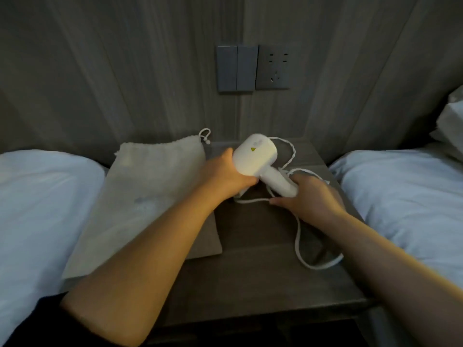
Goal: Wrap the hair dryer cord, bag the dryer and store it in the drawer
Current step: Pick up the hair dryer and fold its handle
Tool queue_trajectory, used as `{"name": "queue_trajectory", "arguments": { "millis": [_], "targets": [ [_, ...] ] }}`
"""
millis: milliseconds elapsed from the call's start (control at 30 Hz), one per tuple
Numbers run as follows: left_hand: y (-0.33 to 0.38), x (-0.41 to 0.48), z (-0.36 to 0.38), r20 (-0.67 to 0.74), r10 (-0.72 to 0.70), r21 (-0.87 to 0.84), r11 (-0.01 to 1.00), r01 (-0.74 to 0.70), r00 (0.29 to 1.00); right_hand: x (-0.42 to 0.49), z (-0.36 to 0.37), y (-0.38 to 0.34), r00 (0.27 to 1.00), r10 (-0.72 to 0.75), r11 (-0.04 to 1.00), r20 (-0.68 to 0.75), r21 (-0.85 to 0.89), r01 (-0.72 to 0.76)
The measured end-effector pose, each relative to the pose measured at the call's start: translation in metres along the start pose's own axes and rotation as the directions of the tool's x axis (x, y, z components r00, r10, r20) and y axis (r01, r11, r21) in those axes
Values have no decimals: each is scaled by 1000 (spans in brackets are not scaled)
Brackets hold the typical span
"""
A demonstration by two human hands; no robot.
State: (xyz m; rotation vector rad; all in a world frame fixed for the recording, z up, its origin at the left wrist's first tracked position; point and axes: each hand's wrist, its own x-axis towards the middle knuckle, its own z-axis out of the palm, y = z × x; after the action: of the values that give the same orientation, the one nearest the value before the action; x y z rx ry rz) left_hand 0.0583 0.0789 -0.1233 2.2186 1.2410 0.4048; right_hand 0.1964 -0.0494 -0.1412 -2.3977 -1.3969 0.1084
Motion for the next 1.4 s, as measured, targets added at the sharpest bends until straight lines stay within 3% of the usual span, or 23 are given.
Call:
{"name": "queue_trajectory", "arguments": {
  "millis": [100,267,433,500,700,767,833,900,967,1033,1100,1167,1233,1300,1400],
  "targets": [
    [5,-11,-1,-82,55,54,997,-51,995,-7,-3,1,992,-55,998,-118,16,57],
    [21,-60,-19,-148,179,0,983,-181,973,-50,-27,1,968,-61,998,-244,17,68],
    [34,-131,-48,38,186,-346,924,-162,982,-132,-59,-8,948,-146,989,-284,-20,146],
    [34,-162,-52,31,198,-453,877,-163,980,-159,-70,-13,952,-168,985,-257,2,174],
    [19,-232,-42,-12,109,-606,790,-94,994,-216,-100,-11,966,-161,925,-201,311,219],
    [10,-250,-37,-9,77,-692,719,-62,997,-230,-108,-4,970,-45,850,-240,501,163],
    [-2,-266,-31,16,22,-786,618,-1,1000,-242,-112,5,964,148,698,-223,714,57],
    [-13,-278,-25,54,-22,-891,450,58,998,-253,-114,12,956,269,490,-116,871,-33],
    [-19,-290,-21,64,-43,-969,235,72,997,-265,-116,19,953,300,372,-43,925,-75],
    [-20,-298,-21,63,-83,-993,91,70,995,-278,-116,27,948,317,437,-21,890,-127],
    [-17,-305,-23,78,-102,-997,-19,76,992,-292,-121,36,956,294,637,9,744,-203],
    [-15,-308,-24,84,-99,-988,-138,70,992,-307,-129,39,962,217,848,165,456,-270],
    [-15,-310,-24,98,-93,-972,-222,75,991,-320,-135,36,908,159,943,388,213,-256],
    [-14,-313,-24,94,-63,-976,-204,80,994,-328,-135,35,880,151,940,450,210,-268],
    [-14,-315,-22,78,-79,-997,-35,75,994,-327,-131,43,953,248,830,173,470,-301]
  ]
}}
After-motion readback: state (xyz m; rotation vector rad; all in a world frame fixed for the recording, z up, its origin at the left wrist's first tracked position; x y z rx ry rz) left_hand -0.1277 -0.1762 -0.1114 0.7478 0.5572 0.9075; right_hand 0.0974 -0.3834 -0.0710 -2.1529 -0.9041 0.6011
